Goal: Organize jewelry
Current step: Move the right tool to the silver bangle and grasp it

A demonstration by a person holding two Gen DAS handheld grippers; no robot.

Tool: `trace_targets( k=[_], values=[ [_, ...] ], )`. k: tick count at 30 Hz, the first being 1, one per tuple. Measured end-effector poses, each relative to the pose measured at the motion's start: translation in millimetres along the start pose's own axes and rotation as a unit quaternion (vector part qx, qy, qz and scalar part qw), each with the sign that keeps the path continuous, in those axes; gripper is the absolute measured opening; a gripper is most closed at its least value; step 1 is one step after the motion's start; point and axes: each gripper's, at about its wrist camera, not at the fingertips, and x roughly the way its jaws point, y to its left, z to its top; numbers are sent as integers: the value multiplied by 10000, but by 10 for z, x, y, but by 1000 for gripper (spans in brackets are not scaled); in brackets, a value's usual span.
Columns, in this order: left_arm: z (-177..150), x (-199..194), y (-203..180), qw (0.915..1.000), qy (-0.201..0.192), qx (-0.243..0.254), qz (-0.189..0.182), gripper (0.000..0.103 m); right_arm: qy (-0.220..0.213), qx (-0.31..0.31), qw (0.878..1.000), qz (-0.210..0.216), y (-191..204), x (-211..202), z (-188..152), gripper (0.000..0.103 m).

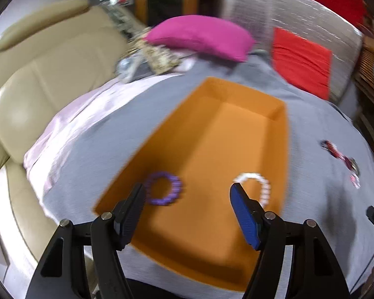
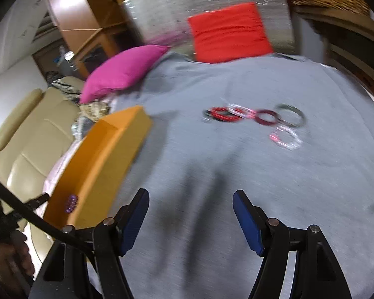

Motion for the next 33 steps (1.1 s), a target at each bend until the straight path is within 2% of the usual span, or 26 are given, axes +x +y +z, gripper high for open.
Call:
trace_targets(
  k=[3,6,12,16,18,25,27,31,32,33],
  values=[
    [-54,-18,-322,9990,28,327,-297,71,-4,266,9994,-228,-304,-73,-37,73],
    [-125,15,-585,9969,102,643,-438,71,-22,519,9978,-416,-573,-131,-15,73],
    [-269,92,-973,9927,256,1034,-574,71,-93,928,9943,-516,-991,-122,115,73],
    [-325,168,-1135,9904,362,1189,-611,71,-91,1107,9923,-553,-1241,-14,343,71],
    [-351,209,-1203,9897,411,1237,-587,71,-69,1158,9917,-547,-1338,80,497,56],
    [-307,298,-1258,9898,421,1240,-553,74,299,1123,9883,-991,-1545,617,1047,54],
    [-281,316,-1259,9898,400,1246,-555,74,450,1101,9868,-1102,-1579,810,1151,45],
    [-234,358,-1282,9899,390,1242,-565,74,653,988,9845,-1295,-1584,1065,1273,39],
    [-224,371,-1288,9898,395,1244,-568,74,709,994,9836,-1327,-1608,1112,1281,35],
    [-220,379,-1296,9897,395,1245,-578,74,796,1020,9821,-1367,-1624,1175,1289,25]
  ],
)
